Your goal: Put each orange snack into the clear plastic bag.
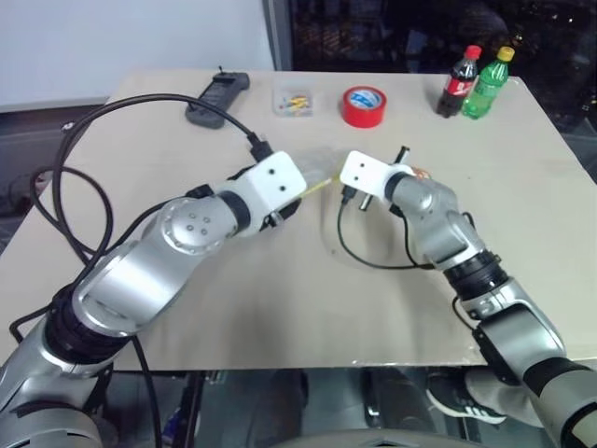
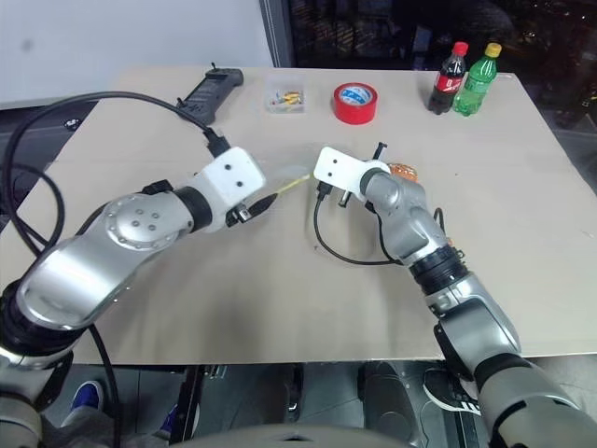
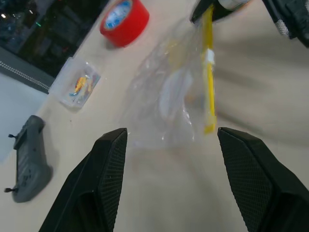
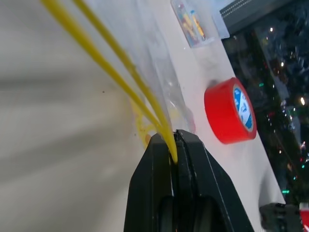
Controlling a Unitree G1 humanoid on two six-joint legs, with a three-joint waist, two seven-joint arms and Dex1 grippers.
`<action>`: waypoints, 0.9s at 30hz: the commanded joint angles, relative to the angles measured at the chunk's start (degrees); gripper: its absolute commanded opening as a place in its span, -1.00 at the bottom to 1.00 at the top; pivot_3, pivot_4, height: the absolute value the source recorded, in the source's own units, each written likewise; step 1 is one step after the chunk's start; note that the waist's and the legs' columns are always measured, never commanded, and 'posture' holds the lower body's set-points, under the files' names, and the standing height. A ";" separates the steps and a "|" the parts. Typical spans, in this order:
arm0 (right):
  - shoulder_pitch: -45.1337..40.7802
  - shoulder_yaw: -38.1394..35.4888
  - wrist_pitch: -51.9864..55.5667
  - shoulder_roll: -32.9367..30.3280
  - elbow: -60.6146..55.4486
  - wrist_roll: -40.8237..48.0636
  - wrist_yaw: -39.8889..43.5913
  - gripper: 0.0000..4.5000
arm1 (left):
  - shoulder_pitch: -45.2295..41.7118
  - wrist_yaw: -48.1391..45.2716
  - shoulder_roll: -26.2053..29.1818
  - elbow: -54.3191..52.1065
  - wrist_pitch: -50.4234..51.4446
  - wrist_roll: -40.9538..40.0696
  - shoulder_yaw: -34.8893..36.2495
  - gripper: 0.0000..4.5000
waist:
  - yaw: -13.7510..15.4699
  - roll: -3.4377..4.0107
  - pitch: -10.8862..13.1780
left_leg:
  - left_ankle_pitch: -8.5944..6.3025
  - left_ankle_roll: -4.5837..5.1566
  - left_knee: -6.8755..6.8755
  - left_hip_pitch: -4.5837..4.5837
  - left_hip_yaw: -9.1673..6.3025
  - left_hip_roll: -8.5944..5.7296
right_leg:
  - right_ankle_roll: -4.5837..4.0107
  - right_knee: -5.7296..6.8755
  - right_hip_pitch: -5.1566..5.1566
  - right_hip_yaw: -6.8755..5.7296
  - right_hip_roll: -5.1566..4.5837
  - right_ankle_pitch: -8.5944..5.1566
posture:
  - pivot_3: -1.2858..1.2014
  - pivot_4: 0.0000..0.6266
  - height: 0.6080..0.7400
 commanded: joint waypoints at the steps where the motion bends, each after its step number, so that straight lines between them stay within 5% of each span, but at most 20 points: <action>1: -2.42 -0.07 1.32 1.61 -0.26 -0.77 -1.67 -1.00 | -3.48 -0.78 -1.28 -1.35 4.13 3.20 -3.76 0.41 | -0.24 0.00 0.00 | 0.00 0.00 0.00 0.00 -0.01 0.00 | 0.00 0.00 0.00 0.00 0.00 0.00 | 0.03 -0.52 1.00; 13: -3.49 -0.03 3.36 4.46 -0.51 -0.93 -3.71 -1.00 | -7.30 0.28 -4.72 6.27 3.95 15.42 -15.10 0.41 | -0.88 0.01 0.03 | 0.00 0.00 0.01 0.00 -0.03 0.01 | 0.00 0.04 -0.01 -0.01 0.01 0.00 | 0.03 -0.52 1.00; 20: -2.70 0.18 3.96 4.03 -1.95 -1.20 -3.64 -1.00 | -6.28 -1.78 -5.98 9.97 -2.26 20.93 -14.97 -0.94 | -0.89 0.02 0.04 | 0.00 0.00 0.01 0.00 -0.03 0.01 | 0.00 0.04 -0.02 -0.01 0.01 0.00 | 0.03 -0.52 1.00; 23: -2.08 1.17 3.34 2.33 -3.09 -2.19 -2.67 -1.00 | -3.67 -1.68 -5.70 11.17 -8.03 22.63 -11.99 -0.98 | -0.89 0.02 0.04 | 0.00 0.00 0.01 0.00 -0.02 0.01 | 0.00 0.05 -0.02 -0.01 0.00 0.00 | 0.03 -0.52 1.00; 27: 0.46 -1.03 3.12 1.92 -5.56 -0.32 -3.40 -0.37 | 2.02 -2.58 -6.95 16.56 -22.77 20.09 -3.61 -1.00 | -0.84 0.02 0.04 | 0.00 0.00 0.01 0.01 -0.02 0.02 | 0.00 0.04 -0.02 -0.01 -0.01 0.01 | 0.03 -0.52 1.00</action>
